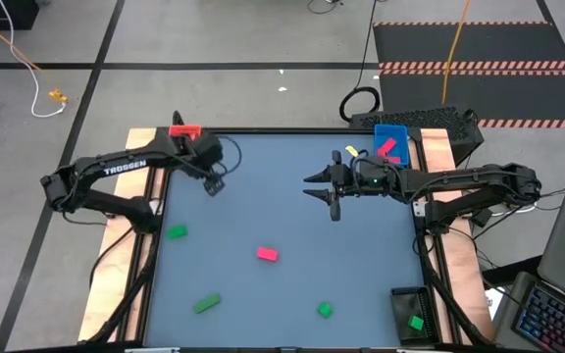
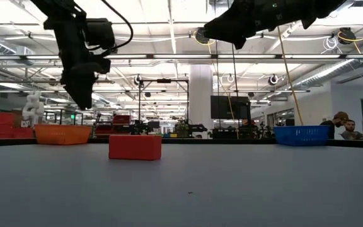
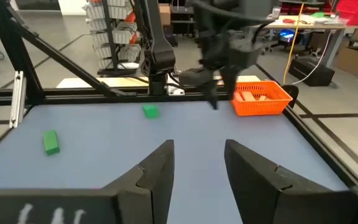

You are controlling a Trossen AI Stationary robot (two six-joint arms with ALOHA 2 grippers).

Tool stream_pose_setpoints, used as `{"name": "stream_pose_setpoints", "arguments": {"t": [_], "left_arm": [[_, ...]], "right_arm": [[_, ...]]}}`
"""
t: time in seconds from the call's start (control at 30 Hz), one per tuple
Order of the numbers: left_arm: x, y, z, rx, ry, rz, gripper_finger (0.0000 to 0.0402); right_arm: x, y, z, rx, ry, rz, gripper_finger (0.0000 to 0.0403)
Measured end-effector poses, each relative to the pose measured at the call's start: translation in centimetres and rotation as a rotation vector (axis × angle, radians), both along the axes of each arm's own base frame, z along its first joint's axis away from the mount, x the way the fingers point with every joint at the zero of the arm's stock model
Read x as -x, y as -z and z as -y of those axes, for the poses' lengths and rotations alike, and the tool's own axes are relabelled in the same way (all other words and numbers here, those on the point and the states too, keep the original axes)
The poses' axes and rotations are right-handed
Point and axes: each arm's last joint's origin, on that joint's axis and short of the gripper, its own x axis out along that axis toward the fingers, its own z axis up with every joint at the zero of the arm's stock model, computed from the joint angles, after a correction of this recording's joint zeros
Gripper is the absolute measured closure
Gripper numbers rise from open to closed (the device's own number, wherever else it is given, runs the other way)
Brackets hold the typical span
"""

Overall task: Sort & place blocks by color
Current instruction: Put the green block into the black bin

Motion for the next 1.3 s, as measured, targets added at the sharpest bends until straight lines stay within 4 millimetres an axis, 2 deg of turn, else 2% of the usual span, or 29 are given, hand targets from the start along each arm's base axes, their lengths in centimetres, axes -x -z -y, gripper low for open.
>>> {"name": "stream_pose_setpoints", "arguments": {"t": [0.23, 0.37, 0.47, 0.73, 0.93, 1.07, 1.3], "left_arm": [[-0.8, 0.3, 4.6, 0.083, 0.141, -0.101, 0.0158], [-0.3, 0.5, 6.7, 0.116, 0.217, -0.204, 0.0156], [0.1, 0.5, 7.6, 0.117, 0.192, -0.270, 0.0154], [1.4, 0.5, 8.8, 0.147, 0.135, -0.406, 0.0153], [2.7, 2.4, 9.2, 0.267, 0.095, -0.486, 0.0153], [2.1, 2.9, 9.4, 0.279, 0.103, -0.486, 0.0153], [1.3, 4.5, 9.4, 0.320, 0.119, -0.599, 0.0151]], "right_arm": [[0.1, -0.2, 0.0, 0.042, -0.006, 0.011, 0.0268], [0.1, -0.5, 0.1, 0.065, -0.008, 0.036, 0.0268], [0.1, -0.6, 0.1, 0.070, -0.009, 0.043, 0.0268], [0.1, -0.7, 0.1, 0.085, -0.010, 0.058, 0.0268], [0.1, -0.7, 0.1, 0.086, -0.010, 0.058, 0.0268], [0.0, -0.8, 0.1, 0.086, -0.010, 0.065, 0.0268], [0.0, -0.8, 0.1, 0.083, -0.009, 0.064, 0.0268]]}}
